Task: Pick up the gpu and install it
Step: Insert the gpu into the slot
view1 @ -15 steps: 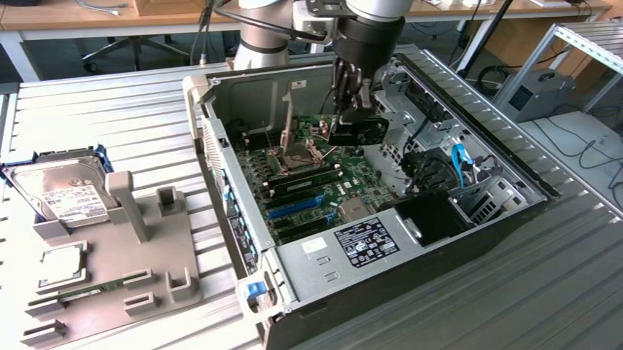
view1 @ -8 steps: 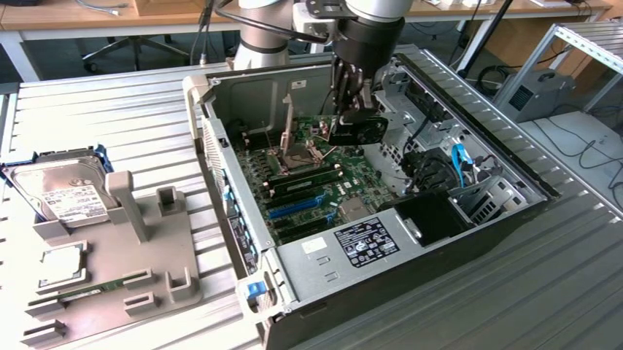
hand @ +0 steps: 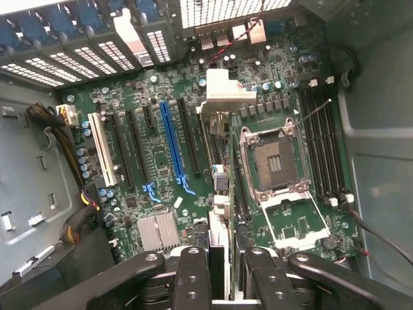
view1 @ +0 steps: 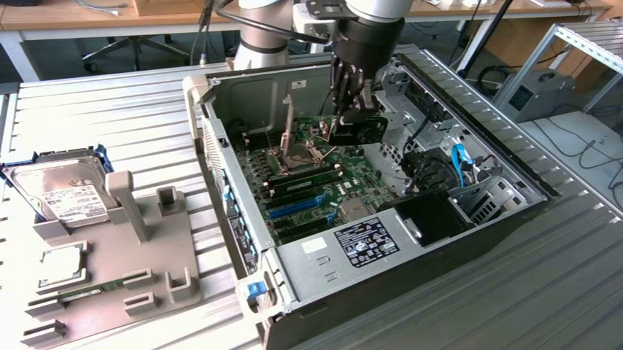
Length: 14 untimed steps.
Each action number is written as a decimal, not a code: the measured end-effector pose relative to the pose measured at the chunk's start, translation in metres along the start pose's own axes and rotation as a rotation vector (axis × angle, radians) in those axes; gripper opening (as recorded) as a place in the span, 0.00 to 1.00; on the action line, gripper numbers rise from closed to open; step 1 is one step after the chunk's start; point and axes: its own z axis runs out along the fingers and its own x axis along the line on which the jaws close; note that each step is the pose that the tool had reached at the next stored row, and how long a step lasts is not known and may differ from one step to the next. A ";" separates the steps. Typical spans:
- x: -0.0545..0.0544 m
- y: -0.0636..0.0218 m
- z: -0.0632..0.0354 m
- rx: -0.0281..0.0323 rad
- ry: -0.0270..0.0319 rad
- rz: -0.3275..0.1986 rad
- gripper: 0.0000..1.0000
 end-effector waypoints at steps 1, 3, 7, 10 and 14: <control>0.000 0.0000 0.0000 -0.0001 0.0000 -0.002 0.26; 0.000 0.0000 0.0001 -0.0003 0.0001 -0.009 0.26; 0.000 -0.0001 0.0003 -0.0005 0.0000 -0.017 0.26; 0.000 -0.0001 0.0004 -0.0006 -0.0001 -0.023 0.26; 0.000 -0.0001 0.0005 -0.0008 -0.0001 -0.030 0.26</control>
